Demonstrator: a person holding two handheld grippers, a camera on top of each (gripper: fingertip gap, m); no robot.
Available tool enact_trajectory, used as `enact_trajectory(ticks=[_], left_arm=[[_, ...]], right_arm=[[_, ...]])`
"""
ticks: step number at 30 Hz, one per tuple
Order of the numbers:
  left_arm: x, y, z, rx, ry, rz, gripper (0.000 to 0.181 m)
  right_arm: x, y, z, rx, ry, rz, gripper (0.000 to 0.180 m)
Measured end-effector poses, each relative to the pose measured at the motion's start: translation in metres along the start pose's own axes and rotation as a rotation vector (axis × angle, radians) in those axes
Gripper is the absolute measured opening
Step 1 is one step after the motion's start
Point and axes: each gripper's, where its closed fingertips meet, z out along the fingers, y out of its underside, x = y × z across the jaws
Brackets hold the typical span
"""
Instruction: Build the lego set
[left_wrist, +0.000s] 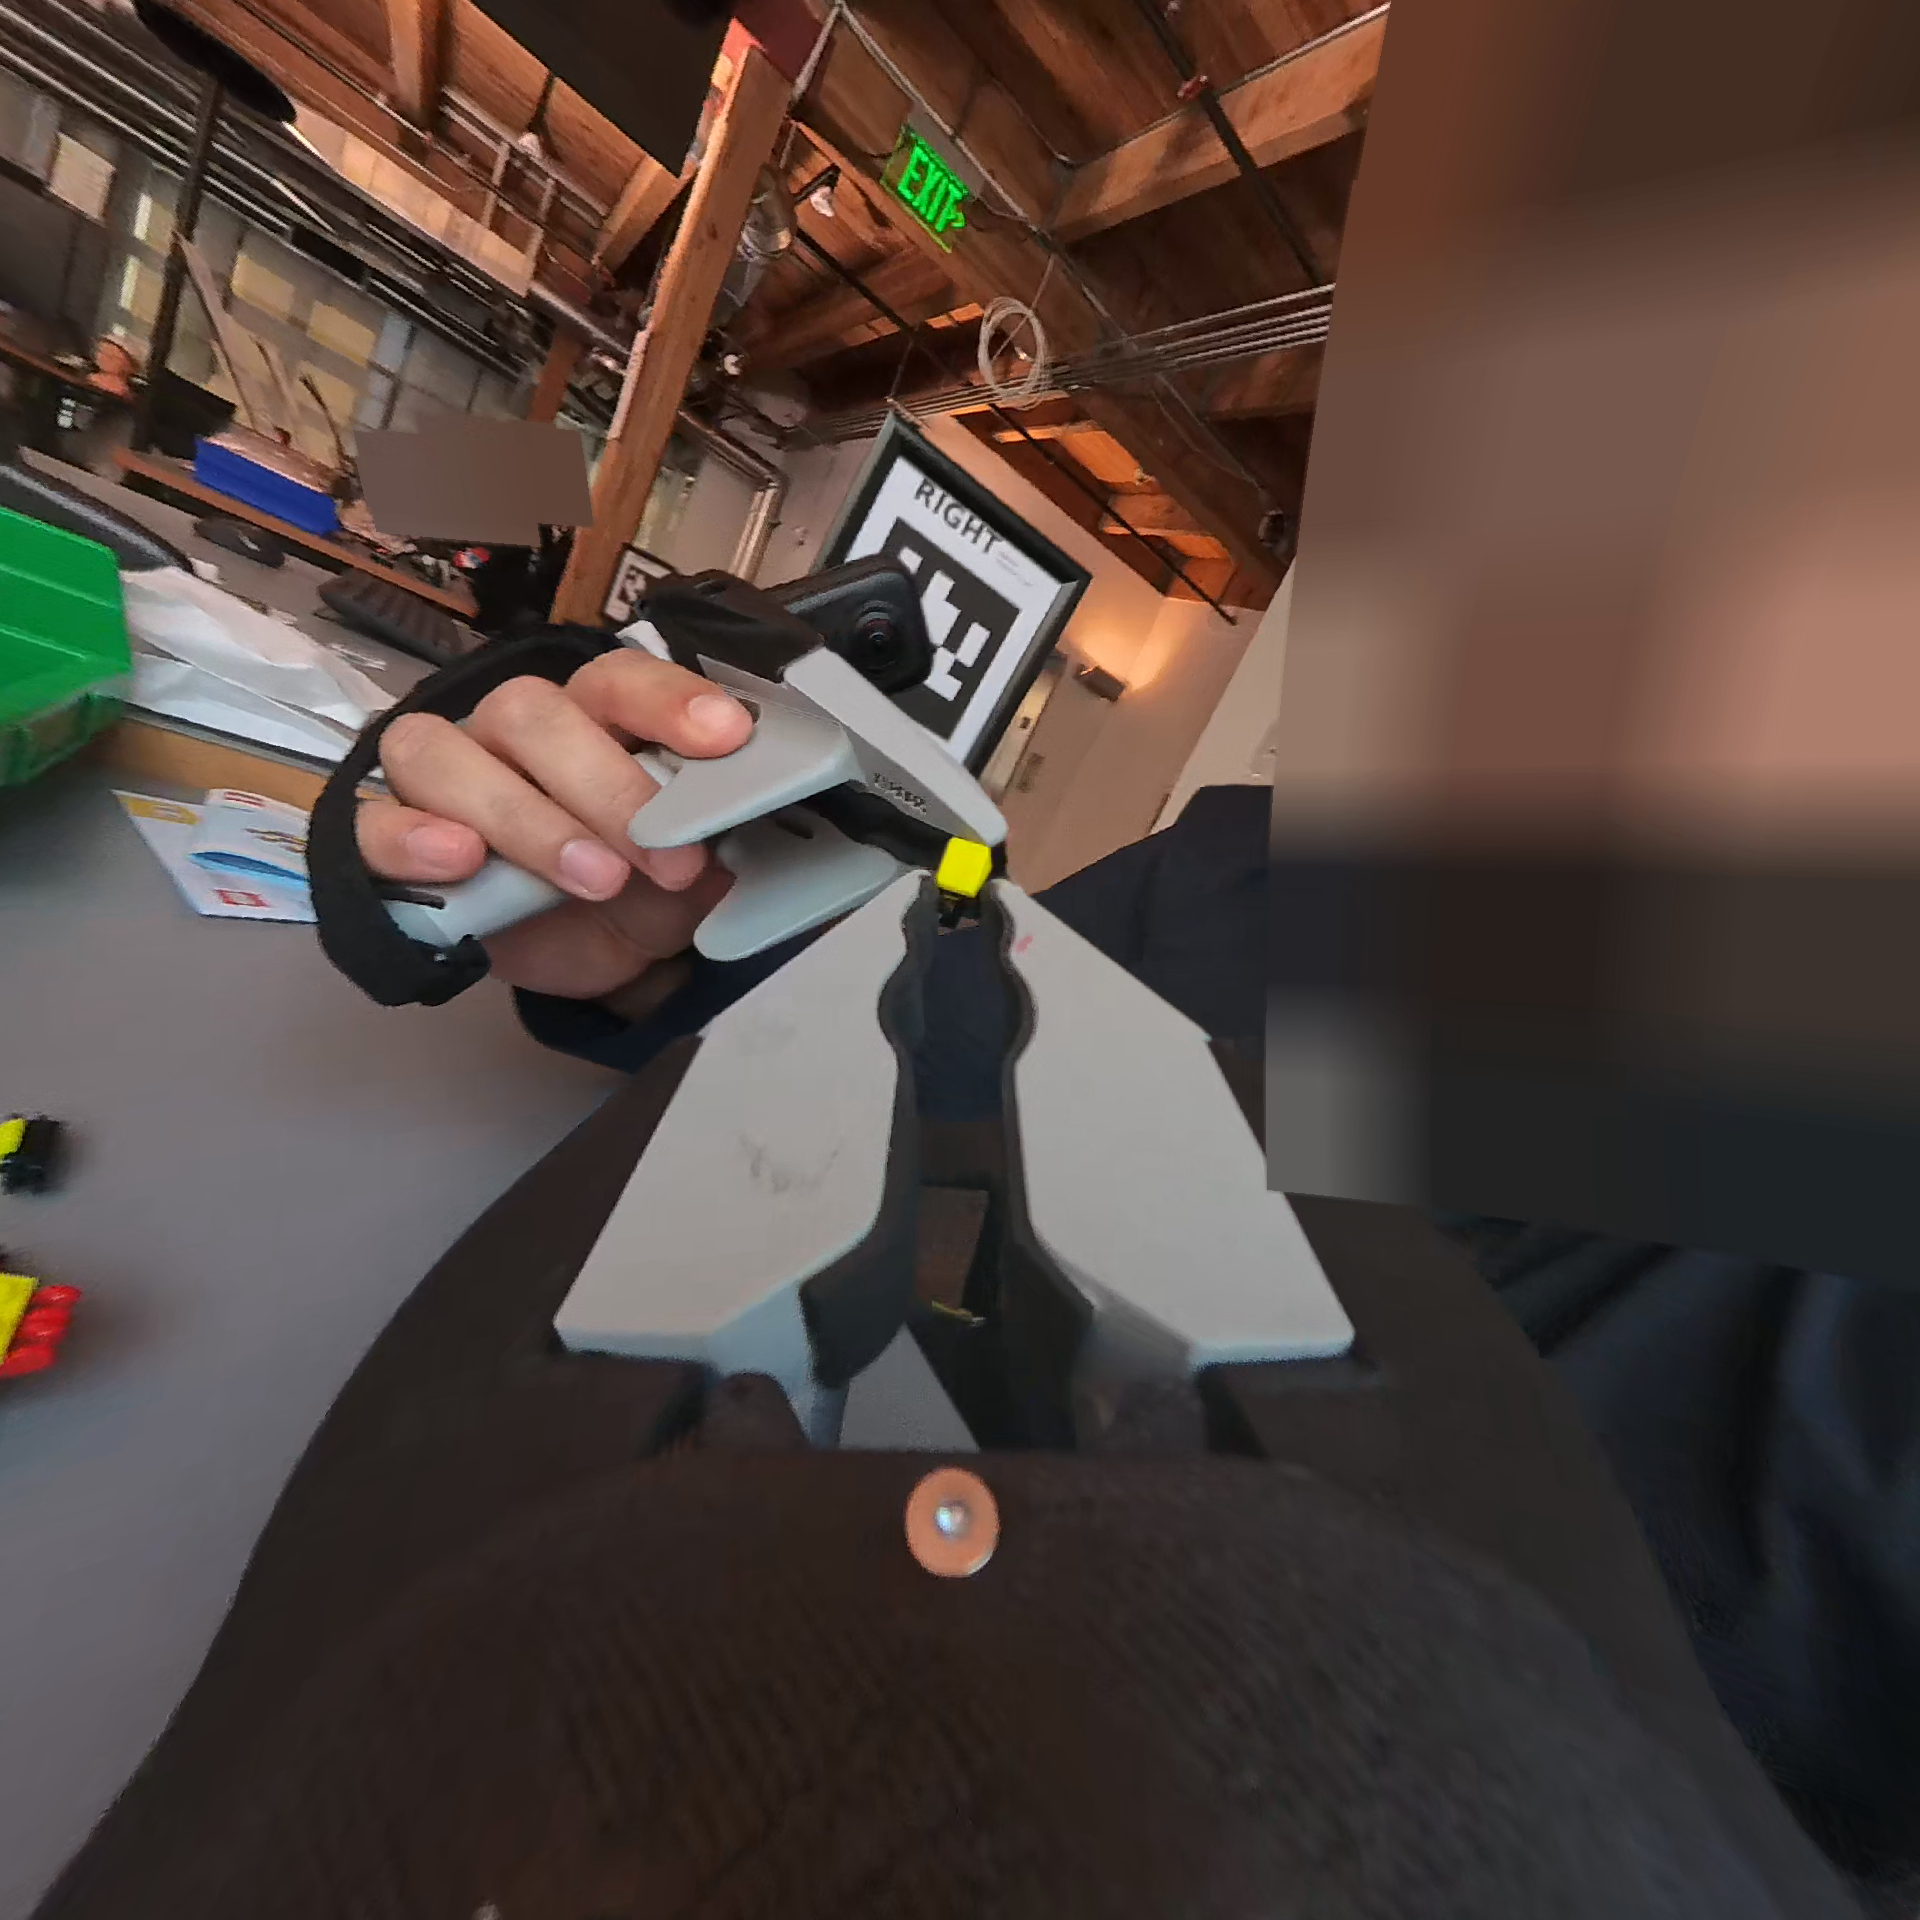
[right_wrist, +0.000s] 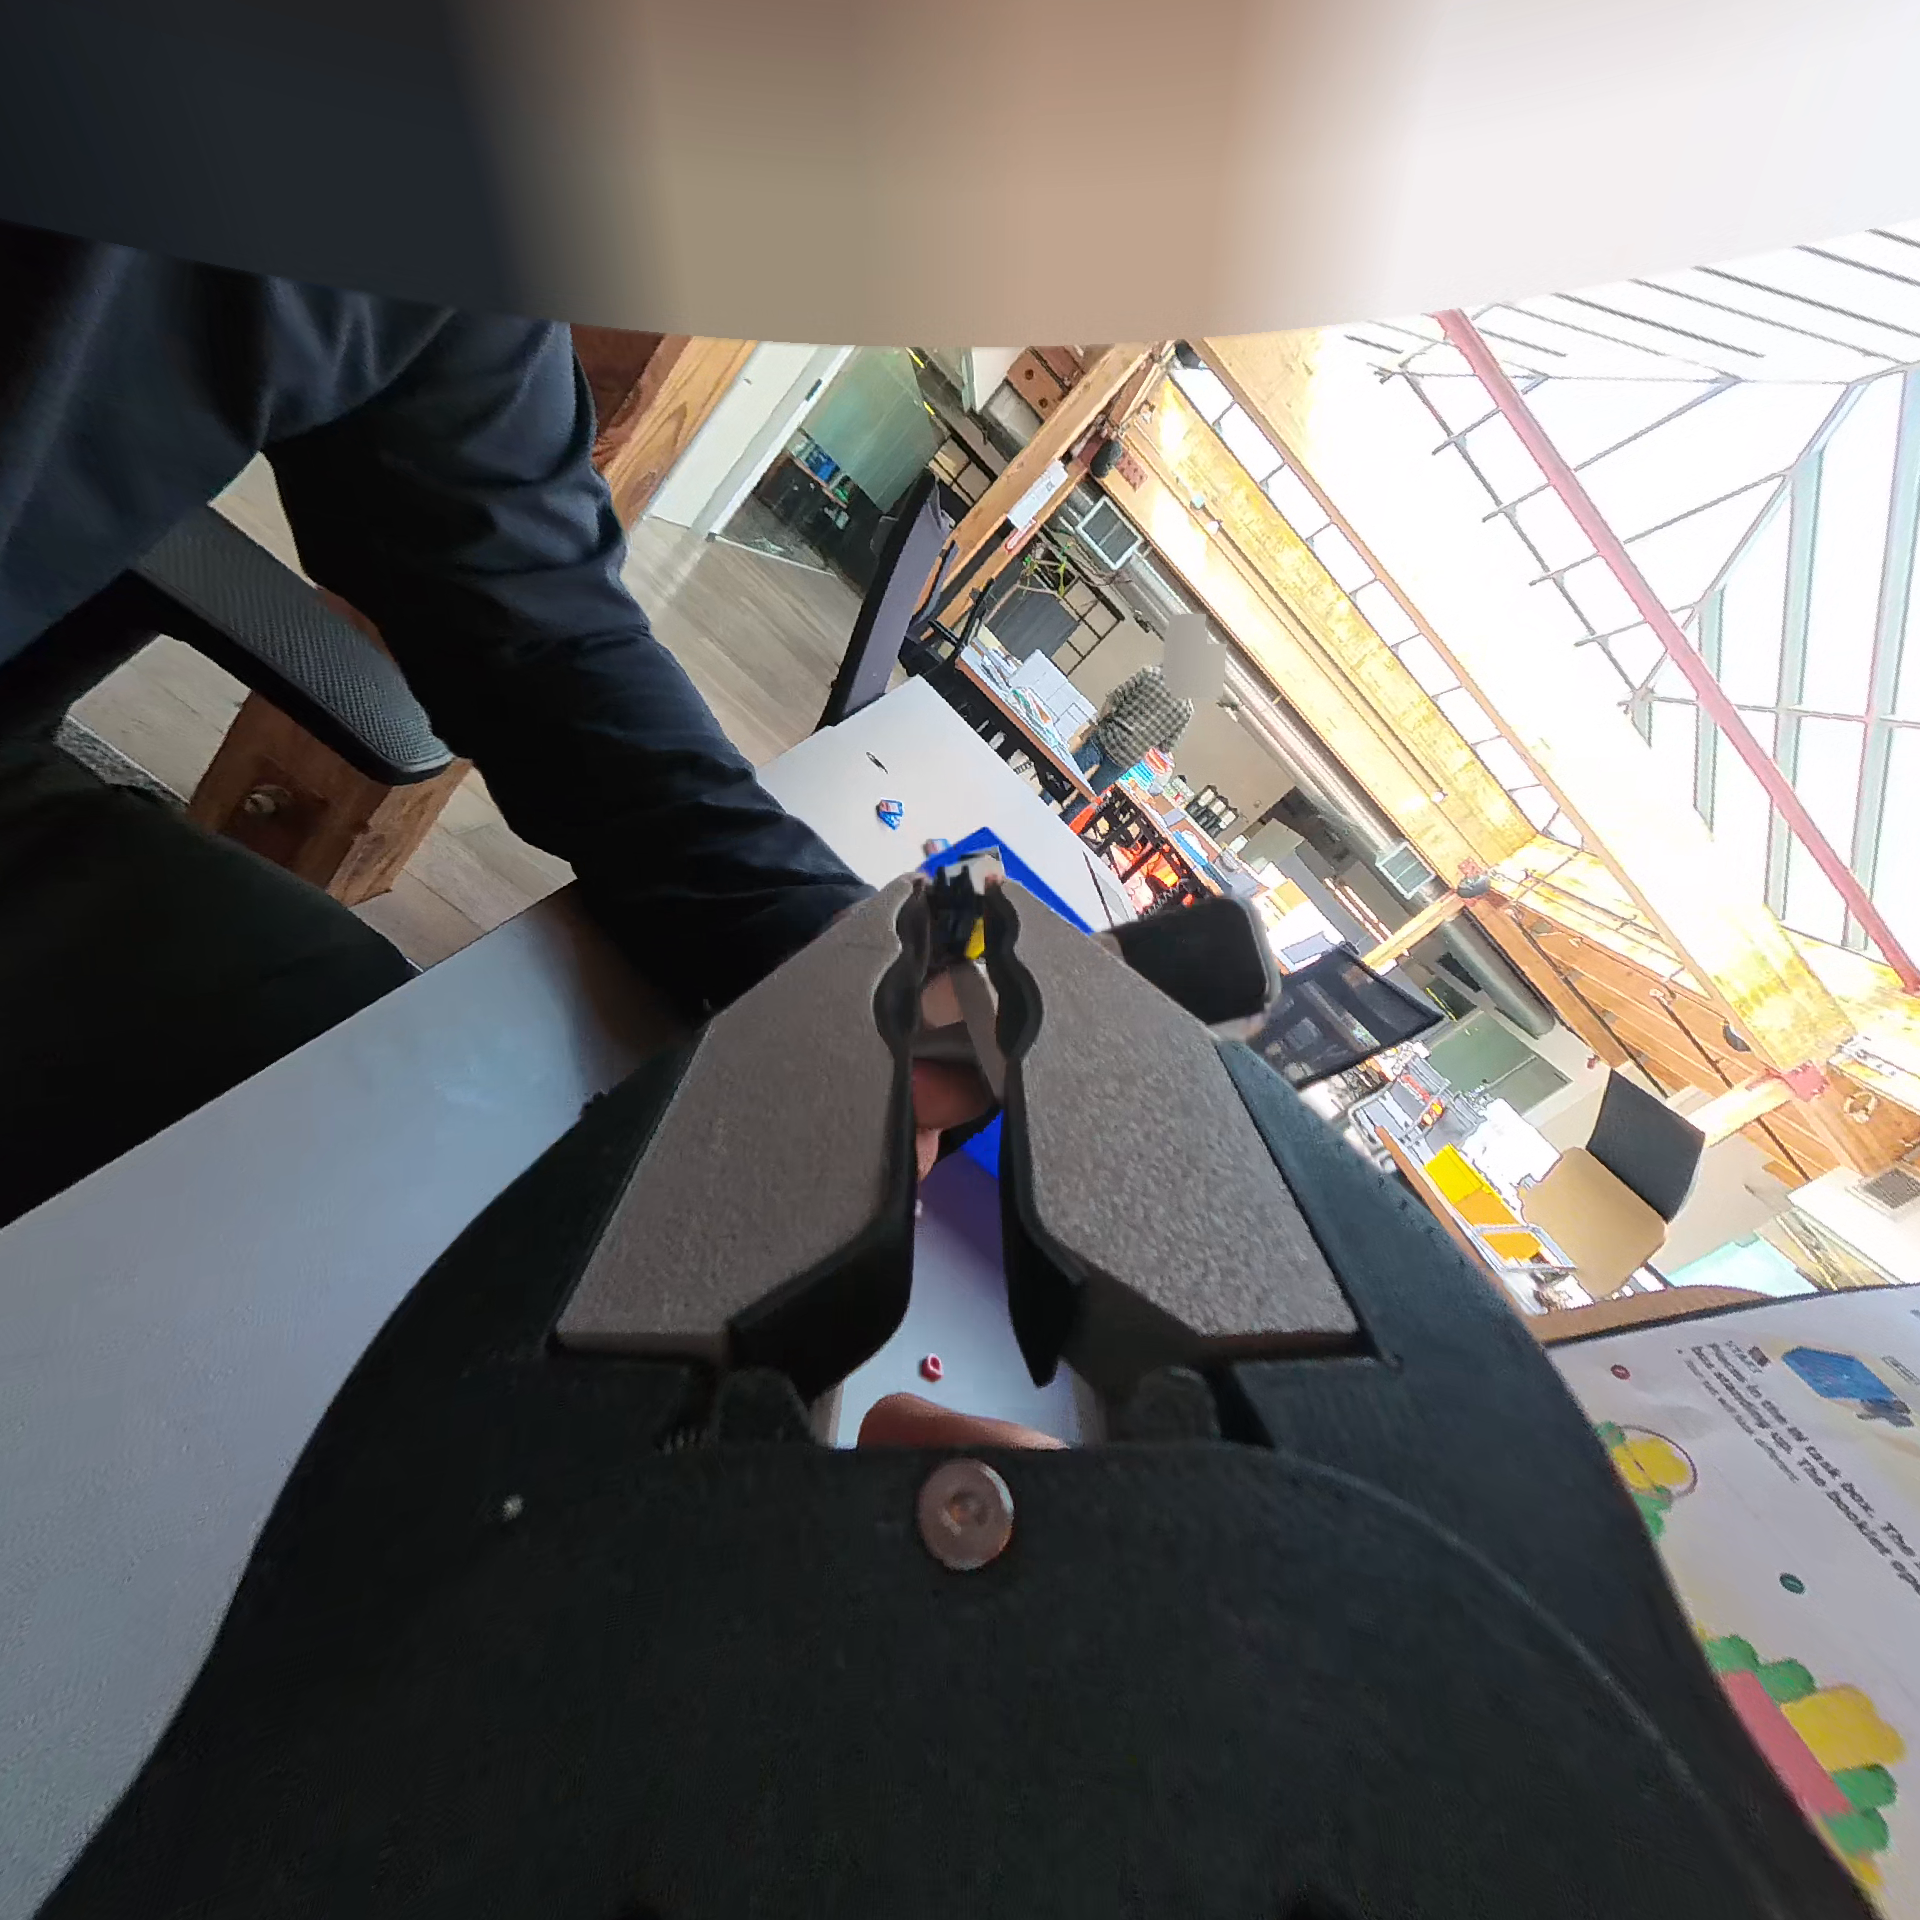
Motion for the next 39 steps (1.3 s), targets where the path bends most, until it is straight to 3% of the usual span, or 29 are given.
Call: enact_trajectory(ticks=[1,7,21,39], left_arm=[[-0.001,0.001,-0.002,-0.016,-0.021,0.024,0.006],[-0.003,0.004,-0.008,-0.083,-0.078,0.084,0.005],[-0.003,0.011,-0.01,-0.09,-0.006,-0.068,0.005],[-0.005,0.008,-0.011,-0.068,-0.018,-0.068,0.005]], right_arm=[[0.0,0.002,0.0,-0.014,-0.001,0.002,0.008],[-0.002,0.008,0.001,-0.052,-0.013,-0.003,0.006],[-0.009,0.012,0.0,-0.101,-0.05,-0.027,0.007],[-0.005,0.015,-0.003,-0.131,-0.032,-0.032,0.005]])
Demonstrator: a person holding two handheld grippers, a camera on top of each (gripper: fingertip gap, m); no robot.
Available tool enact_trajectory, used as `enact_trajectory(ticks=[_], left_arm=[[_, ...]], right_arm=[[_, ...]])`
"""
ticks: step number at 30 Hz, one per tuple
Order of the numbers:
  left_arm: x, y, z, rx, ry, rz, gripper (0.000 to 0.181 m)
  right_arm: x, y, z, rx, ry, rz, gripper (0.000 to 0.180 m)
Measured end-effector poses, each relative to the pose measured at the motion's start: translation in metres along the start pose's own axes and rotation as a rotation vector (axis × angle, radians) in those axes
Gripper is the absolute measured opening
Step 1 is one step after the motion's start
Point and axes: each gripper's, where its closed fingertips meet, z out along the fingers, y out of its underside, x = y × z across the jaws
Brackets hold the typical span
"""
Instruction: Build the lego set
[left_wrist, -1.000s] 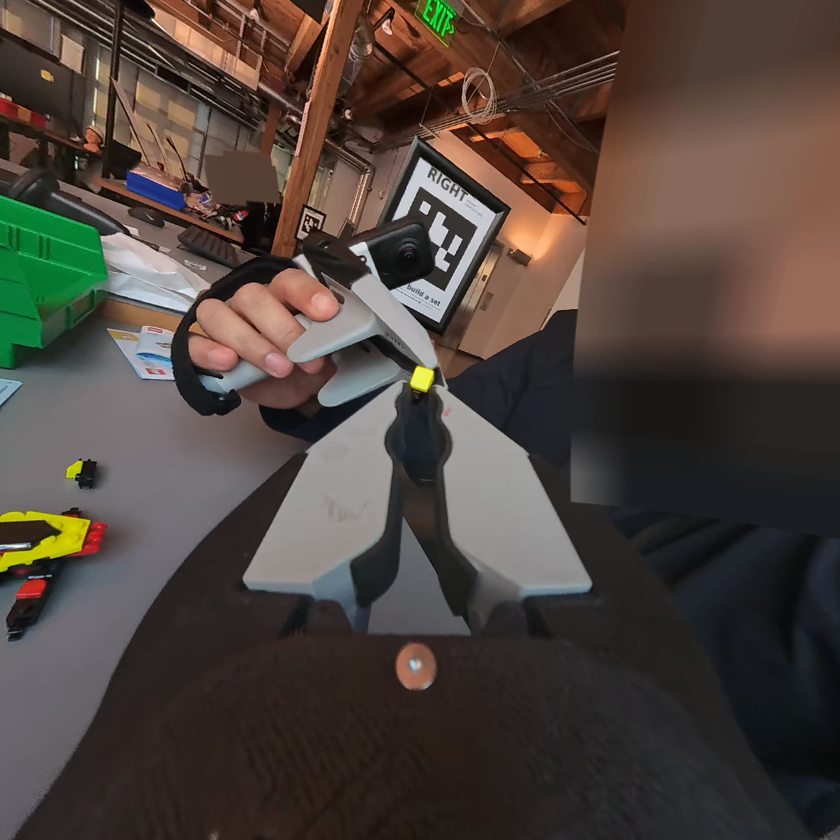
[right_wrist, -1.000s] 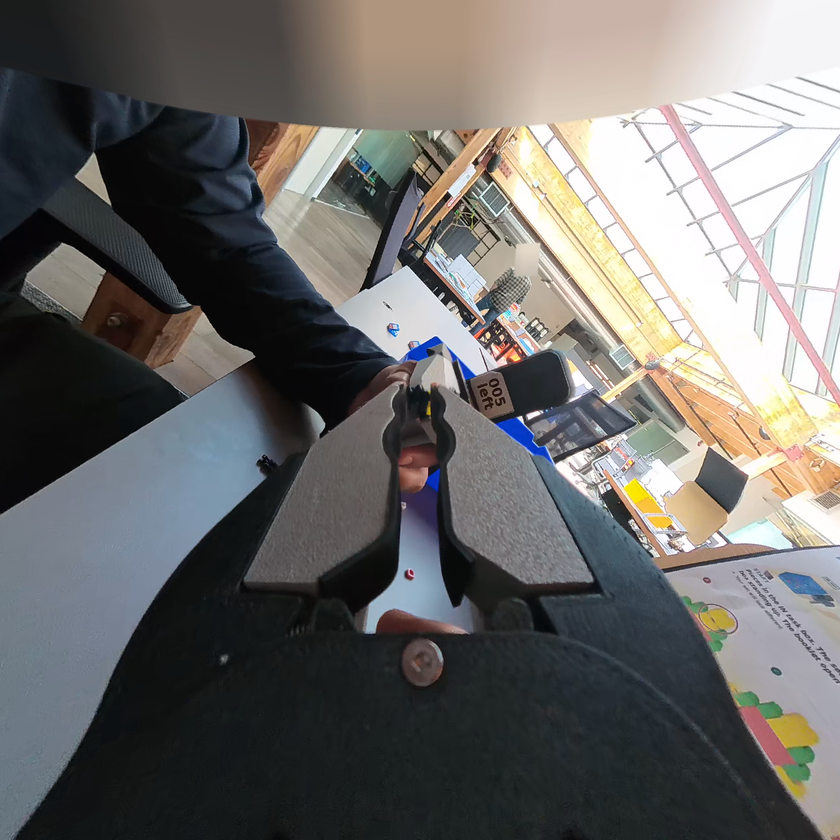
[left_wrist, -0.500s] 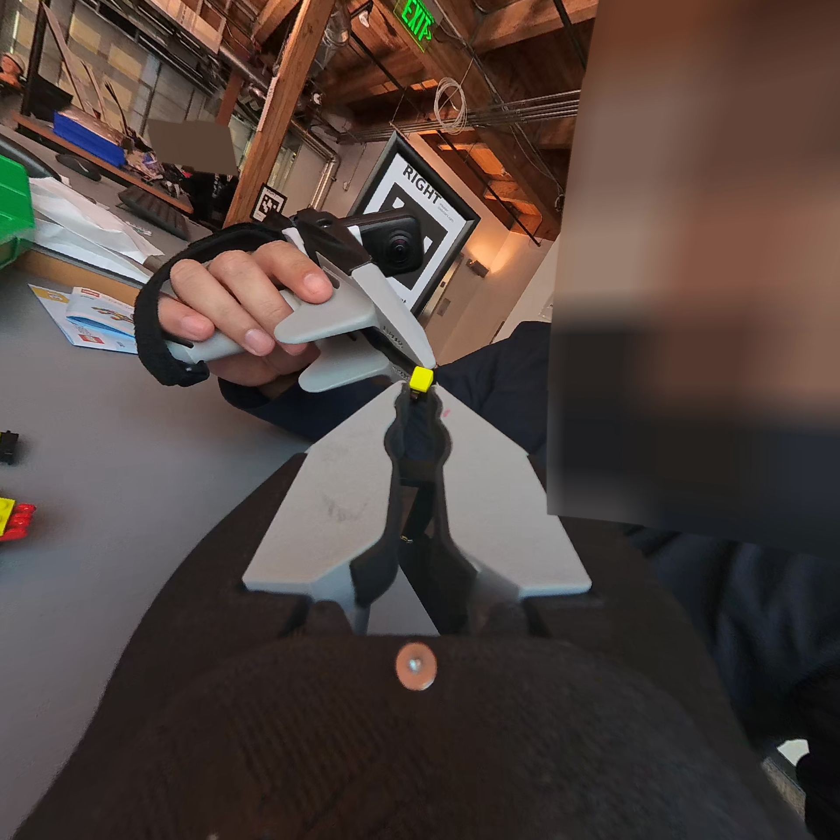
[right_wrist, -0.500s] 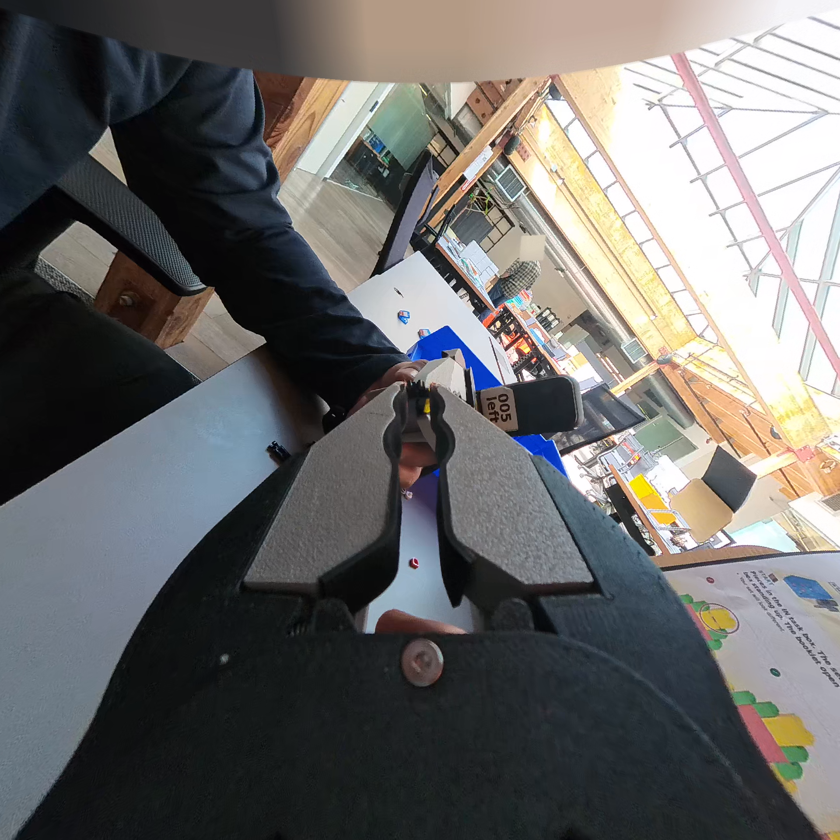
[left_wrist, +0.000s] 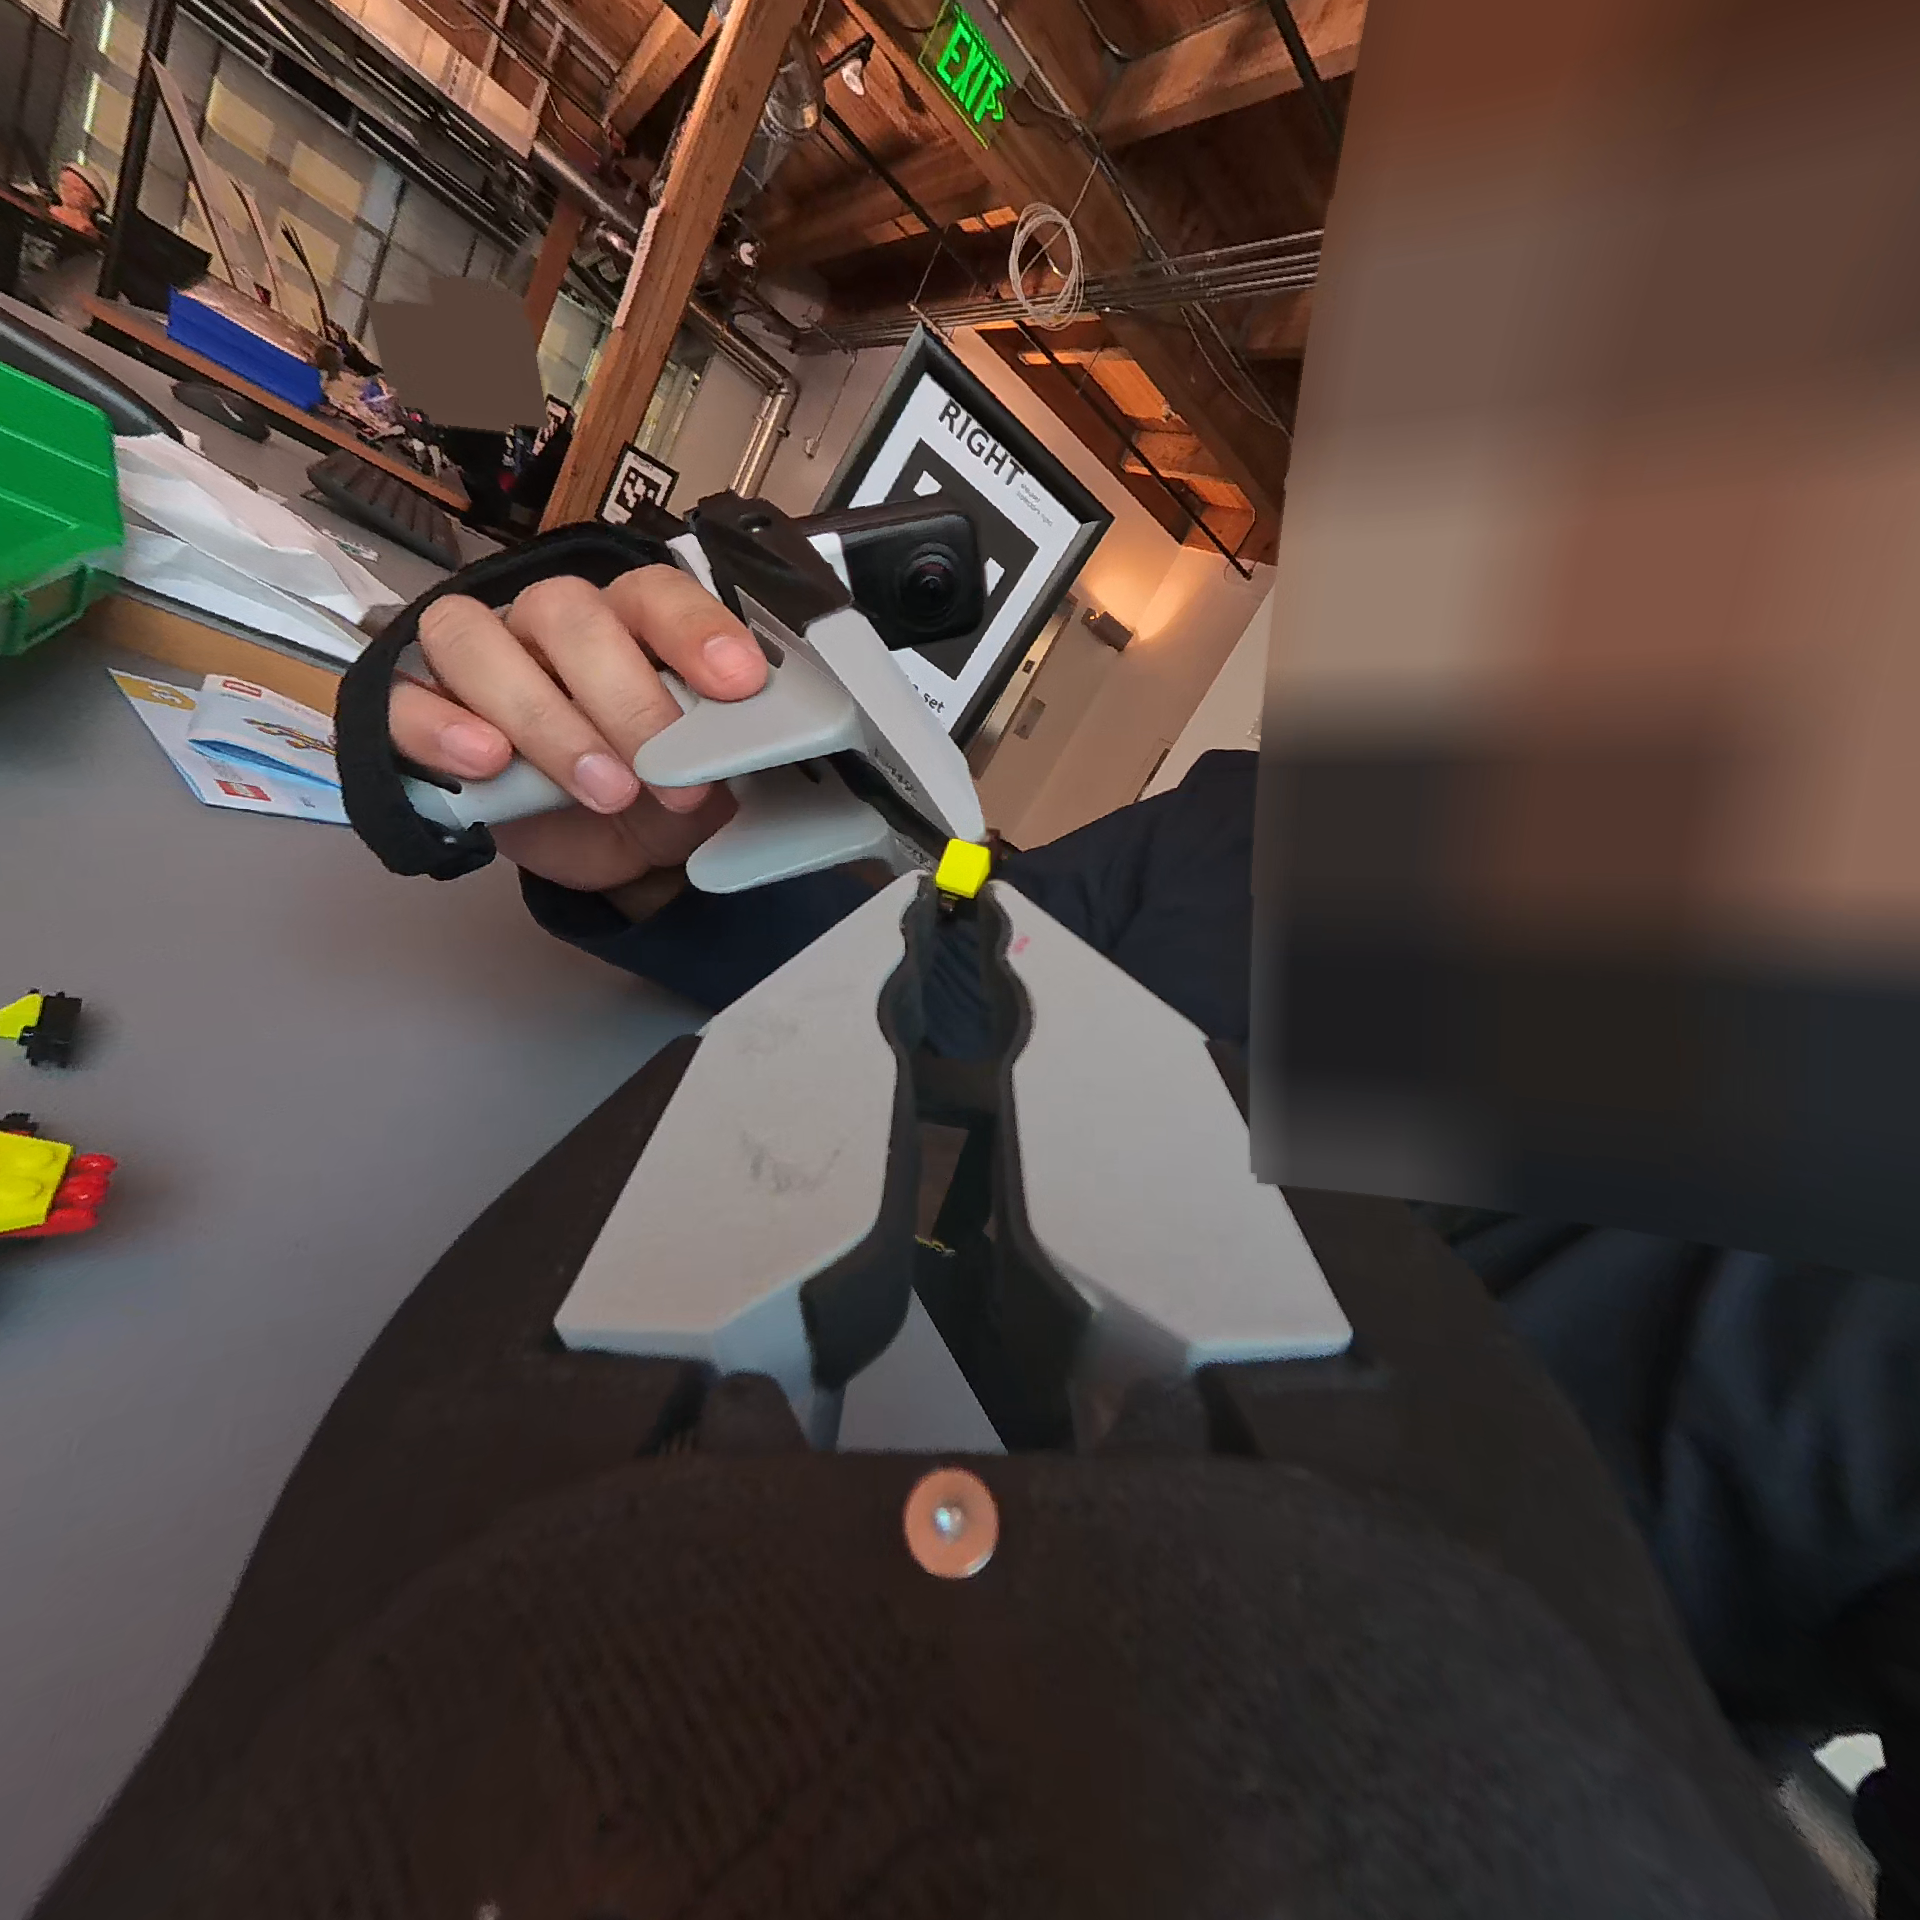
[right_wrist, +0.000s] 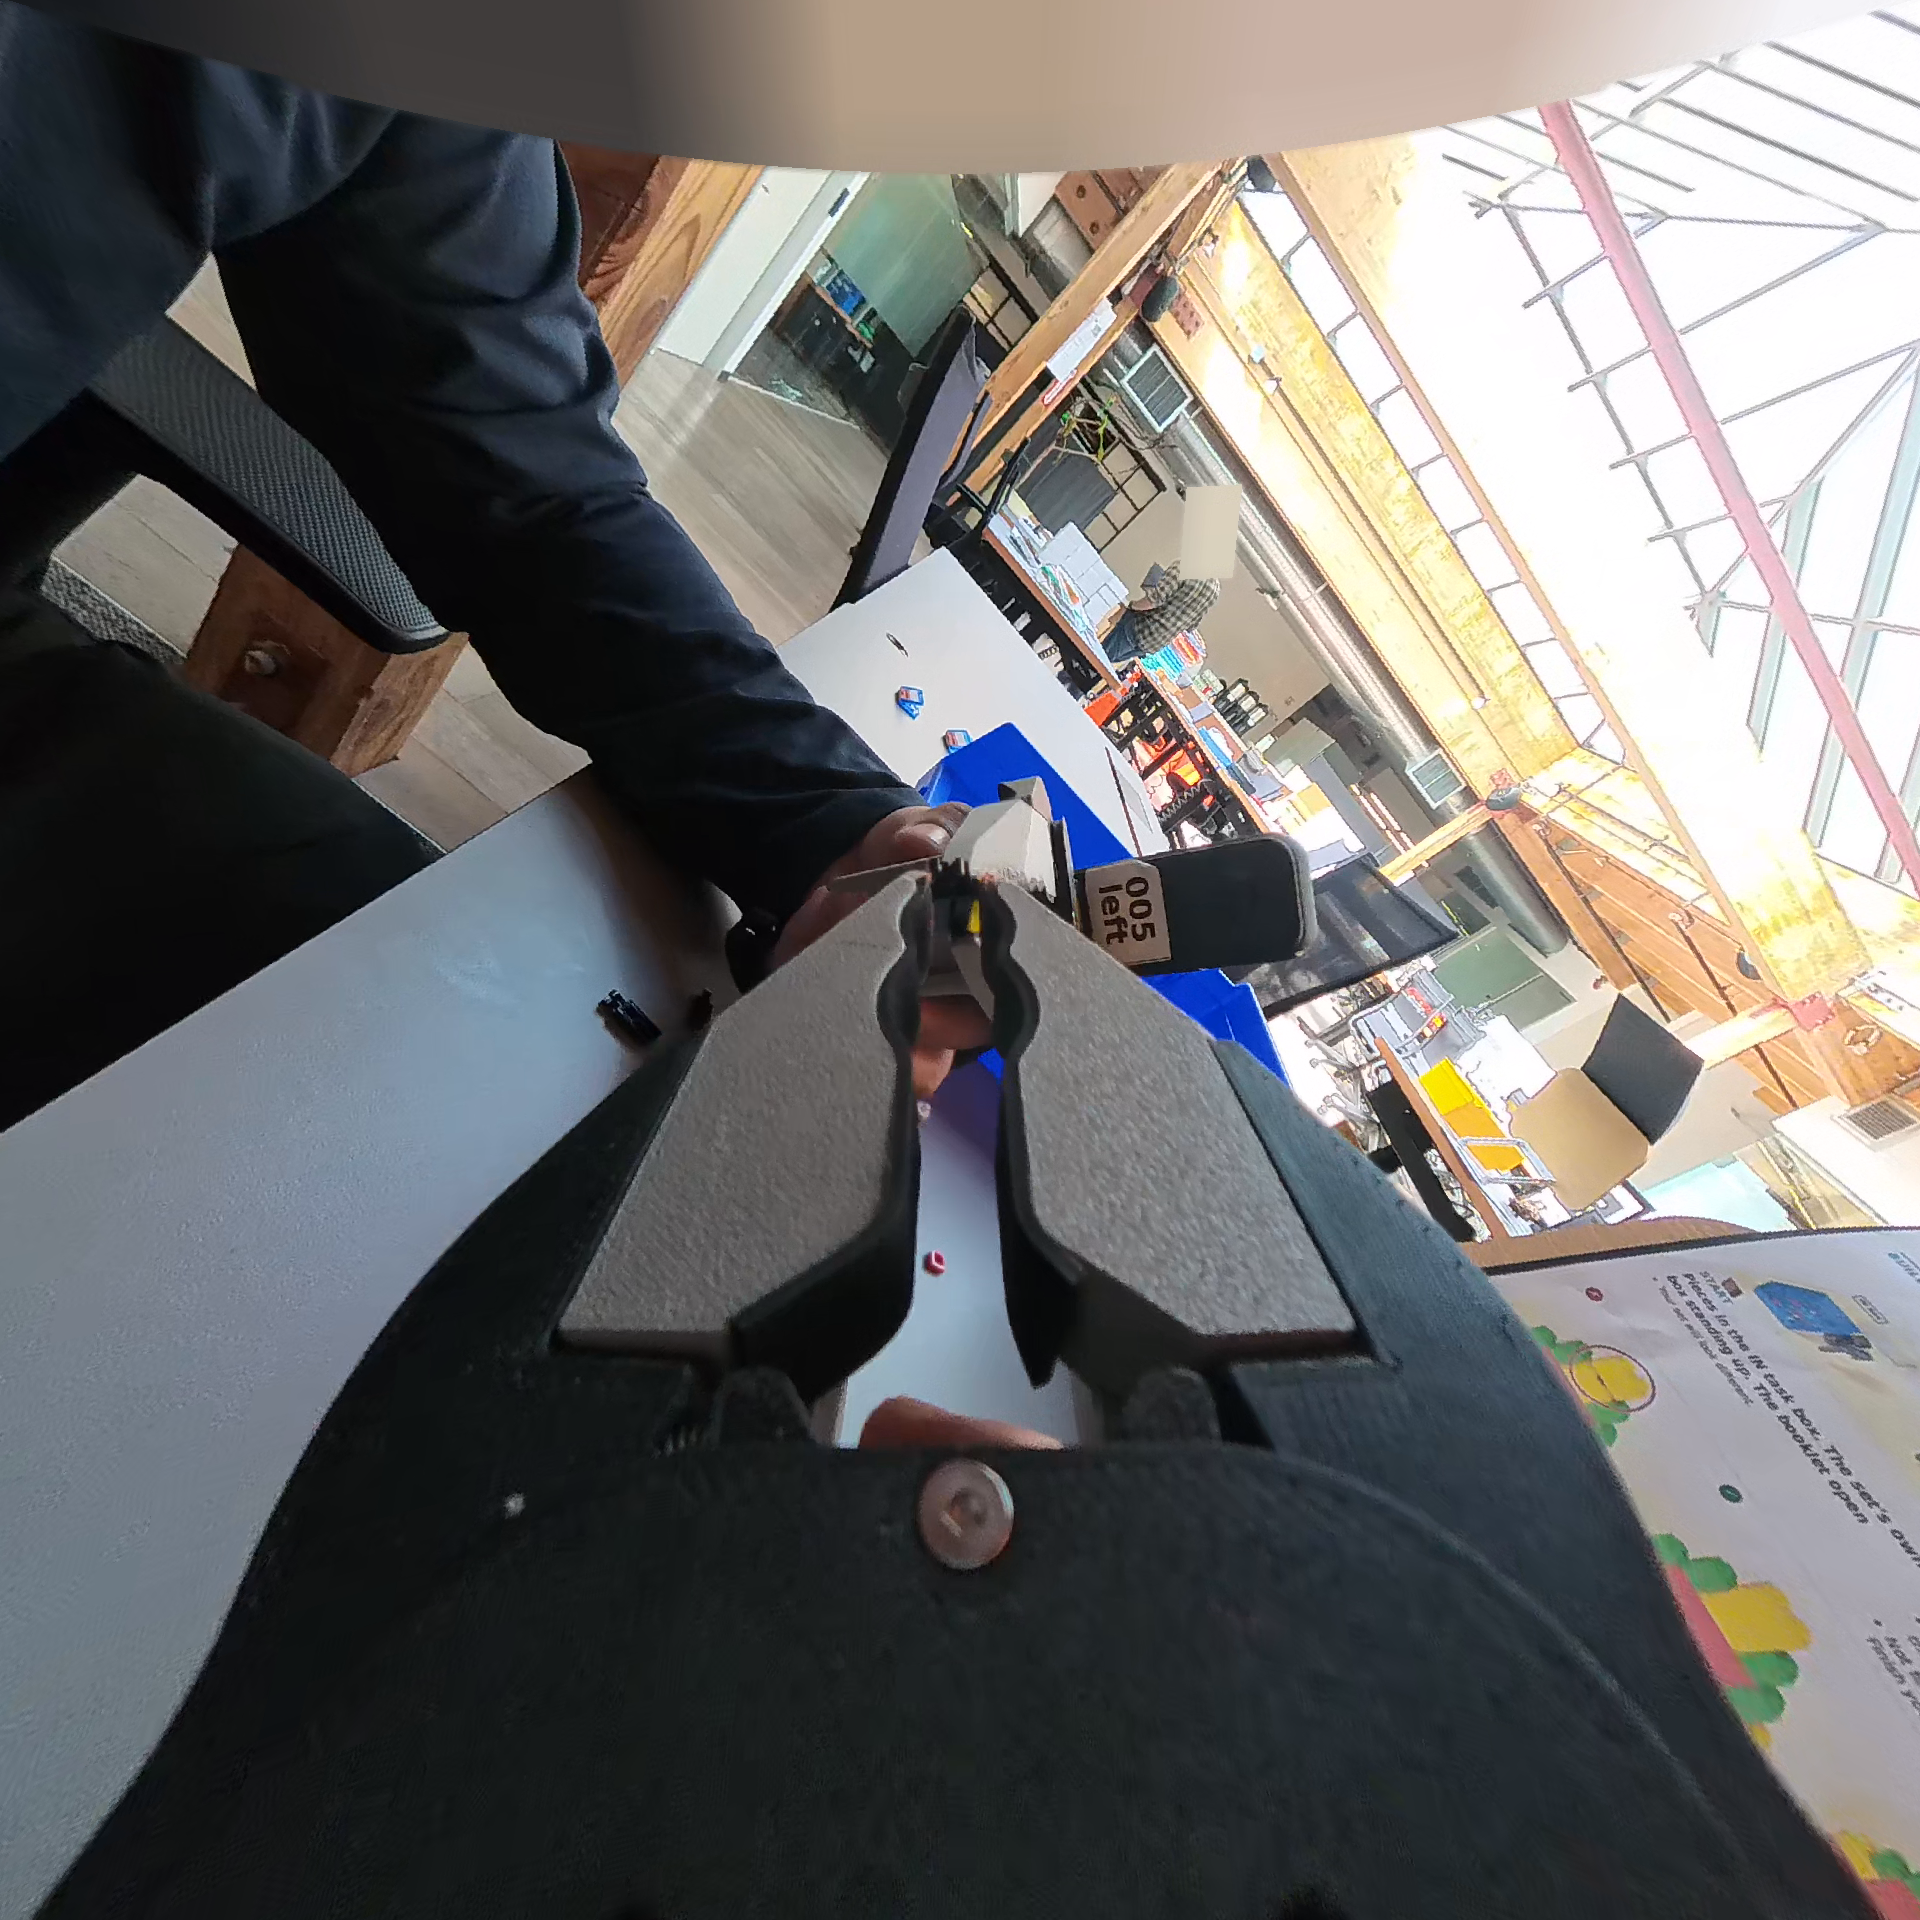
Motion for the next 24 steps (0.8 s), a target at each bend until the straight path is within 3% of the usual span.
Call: enact_trajectory(ticks=[24], left_arm=[[-0.011,-0.008,-0.004,0.003,-0.139,0.09,0.005]], right_arm=[[0.01,0.012,-0.004,-0.117,0.051,0.054,0.005]])
